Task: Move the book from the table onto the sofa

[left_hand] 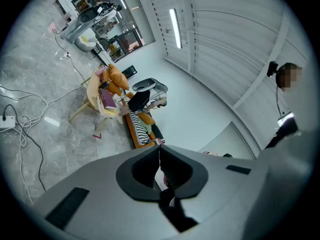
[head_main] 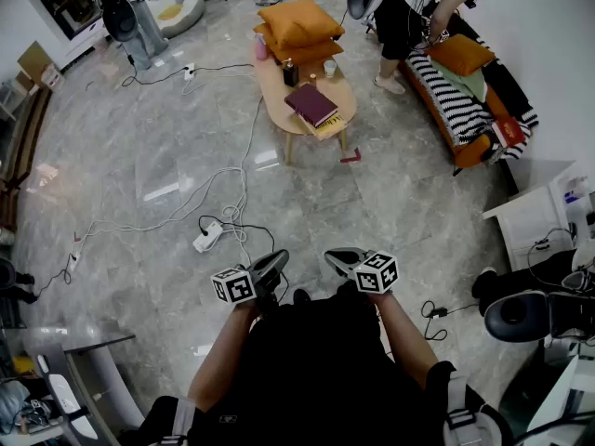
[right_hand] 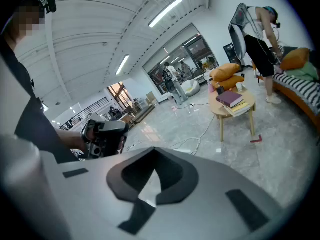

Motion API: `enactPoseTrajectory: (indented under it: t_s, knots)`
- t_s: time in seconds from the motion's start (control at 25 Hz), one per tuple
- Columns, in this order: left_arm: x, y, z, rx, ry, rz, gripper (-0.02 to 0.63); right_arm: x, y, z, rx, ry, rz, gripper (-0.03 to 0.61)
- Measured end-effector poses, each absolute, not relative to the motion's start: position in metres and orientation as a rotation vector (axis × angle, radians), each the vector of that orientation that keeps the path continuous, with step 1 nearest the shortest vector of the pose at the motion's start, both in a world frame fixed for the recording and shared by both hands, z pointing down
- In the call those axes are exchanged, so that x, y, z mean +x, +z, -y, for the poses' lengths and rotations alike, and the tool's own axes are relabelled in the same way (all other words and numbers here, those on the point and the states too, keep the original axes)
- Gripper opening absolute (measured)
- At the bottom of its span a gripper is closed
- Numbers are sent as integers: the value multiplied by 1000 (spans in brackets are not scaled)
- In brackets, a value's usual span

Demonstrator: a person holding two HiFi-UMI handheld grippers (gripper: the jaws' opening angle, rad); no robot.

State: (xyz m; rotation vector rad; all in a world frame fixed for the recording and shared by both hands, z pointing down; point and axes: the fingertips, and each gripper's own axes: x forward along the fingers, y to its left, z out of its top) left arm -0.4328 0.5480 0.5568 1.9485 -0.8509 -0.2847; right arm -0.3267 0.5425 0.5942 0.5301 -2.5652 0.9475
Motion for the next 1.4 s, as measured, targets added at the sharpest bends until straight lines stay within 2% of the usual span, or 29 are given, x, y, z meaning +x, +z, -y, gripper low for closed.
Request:
enactPoseTrajectory:
  t_s: [0.68,1.4]
  knots:
    - [-422,563,-528,1914,-285,874,12,-322,594,-517,499,997,2568,8]
    - [-332,558,-430,1868,-354,1012,12,-212,587,-414,378,968,2566,8]
